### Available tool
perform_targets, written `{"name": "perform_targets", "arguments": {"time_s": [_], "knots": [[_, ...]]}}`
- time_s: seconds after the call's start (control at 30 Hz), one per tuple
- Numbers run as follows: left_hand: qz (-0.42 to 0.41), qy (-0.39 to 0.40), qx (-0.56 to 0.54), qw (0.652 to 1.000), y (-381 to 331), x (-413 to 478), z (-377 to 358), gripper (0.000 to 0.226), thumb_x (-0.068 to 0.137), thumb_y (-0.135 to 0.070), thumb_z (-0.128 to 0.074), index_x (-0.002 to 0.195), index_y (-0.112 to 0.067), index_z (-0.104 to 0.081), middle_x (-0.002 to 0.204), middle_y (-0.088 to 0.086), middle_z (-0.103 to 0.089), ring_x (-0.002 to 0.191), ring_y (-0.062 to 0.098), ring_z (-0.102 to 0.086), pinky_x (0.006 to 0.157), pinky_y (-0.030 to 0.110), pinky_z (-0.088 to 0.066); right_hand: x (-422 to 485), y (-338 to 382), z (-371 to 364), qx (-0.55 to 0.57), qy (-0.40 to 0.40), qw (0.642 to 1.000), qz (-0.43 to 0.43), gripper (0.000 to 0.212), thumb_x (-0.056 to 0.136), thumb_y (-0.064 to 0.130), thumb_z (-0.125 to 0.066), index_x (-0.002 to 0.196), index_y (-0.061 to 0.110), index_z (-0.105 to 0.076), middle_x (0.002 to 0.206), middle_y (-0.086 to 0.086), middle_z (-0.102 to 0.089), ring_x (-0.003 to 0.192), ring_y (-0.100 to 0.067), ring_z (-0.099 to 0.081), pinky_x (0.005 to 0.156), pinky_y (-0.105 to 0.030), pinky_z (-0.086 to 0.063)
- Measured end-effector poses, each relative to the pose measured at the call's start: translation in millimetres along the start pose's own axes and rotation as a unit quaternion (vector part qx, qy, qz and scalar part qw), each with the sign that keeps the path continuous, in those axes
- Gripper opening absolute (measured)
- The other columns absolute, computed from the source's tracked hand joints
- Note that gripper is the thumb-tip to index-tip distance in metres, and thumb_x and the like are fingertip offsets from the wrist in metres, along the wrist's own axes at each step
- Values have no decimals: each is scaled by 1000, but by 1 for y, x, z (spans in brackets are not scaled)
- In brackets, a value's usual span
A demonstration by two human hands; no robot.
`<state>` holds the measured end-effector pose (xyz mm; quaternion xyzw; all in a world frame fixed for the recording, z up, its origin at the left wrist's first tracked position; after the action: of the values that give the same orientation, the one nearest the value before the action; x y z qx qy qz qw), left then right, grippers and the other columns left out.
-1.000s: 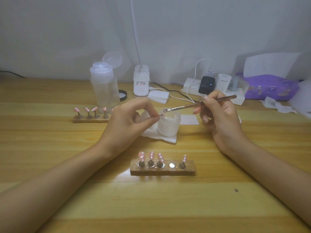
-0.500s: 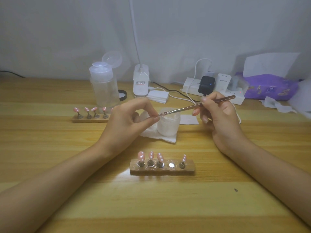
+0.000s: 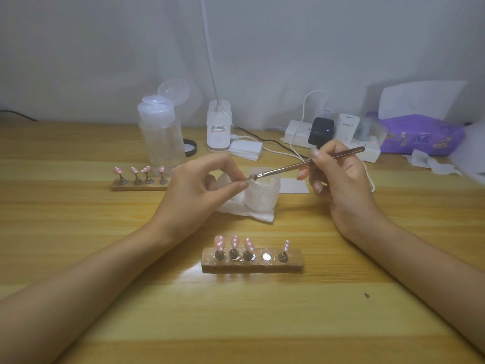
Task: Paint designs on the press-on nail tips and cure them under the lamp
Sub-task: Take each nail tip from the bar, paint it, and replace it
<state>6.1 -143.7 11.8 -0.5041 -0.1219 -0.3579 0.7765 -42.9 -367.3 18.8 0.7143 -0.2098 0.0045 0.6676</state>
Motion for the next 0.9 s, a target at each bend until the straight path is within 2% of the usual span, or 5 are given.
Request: {"name": "perform_targets", "arguments": {"time_s": [0.23, 0.37, 0.53, 0.77, 0.9], "knots": [[4, 2, -7, 1000, 1, 0, -1, 12, 86, -15, -77, 80, -11, -67, 58, -25, -55, 42, 5, -32, 47, 9, -25, 0, 1, 1, 27, 7, 999, 19, 24, 93, 27, -60, 72, 26, -49, 65, -5, -68, 48, -11, -42, 47, -22, -30], [1, 5, -9, 1000, 1, 0, -1, 12, 86, -15, -77, 80, -11, -67, 57, -26, -55, 43, 5, -32, 47, 9, -25, 1, -1, 1, 13, -18, 1000, 6, 27, 98, 18, -57, 75, 23, -46, 62, -3, -68, 45, -10, -38, 46, -21, -28], [1, 6, -7, 1000, 0, 0, 0, 11, 86, -15, -77, 80, -11, -68, 62, -26, -57, 43, 5, -34, 47, 9, -26, 0, 2, 0, 26, 8, 999, 24, 22, 93, 27, -59, 74, 24, -47, 65, -4, -69, 47, -10, -41, 47, -22, -29], [0, 7, -3, 1000, -1, 1, -1, 11, 85, -14, -77, 81, -9, -68, 60, -28, -57, 43, 5, -33, 47, 9, -26, 0, 0, 0, -8, 0, 1000, 25, 28, 100, 15, -55, 74, 21, -46, 62, -4, -67, 45, -11, -36, 44, -20, -29], [0, 6, 0, 1000, -1, 0, 0, 12, 86, -15, -77, 80, -9, -68, 58, -27, -56, 42, 5, -33, 47, 8, -26, 1, 0, 1, 21, -14, 999, 33, 25, 96, 19, -58, 74, 23, -47, 62, -4, -67, 46, -12, -37, 44, -20, -28]]}}
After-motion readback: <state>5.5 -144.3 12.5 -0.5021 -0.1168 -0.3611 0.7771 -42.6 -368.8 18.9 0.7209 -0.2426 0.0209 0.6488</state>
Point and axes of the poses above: each hand's wrist, its own x-axis towards the middle knuckle, its own z-axis out of the back of the hand, y = z × x, the point moved 1 cm from there along x, towards the middle knuckle
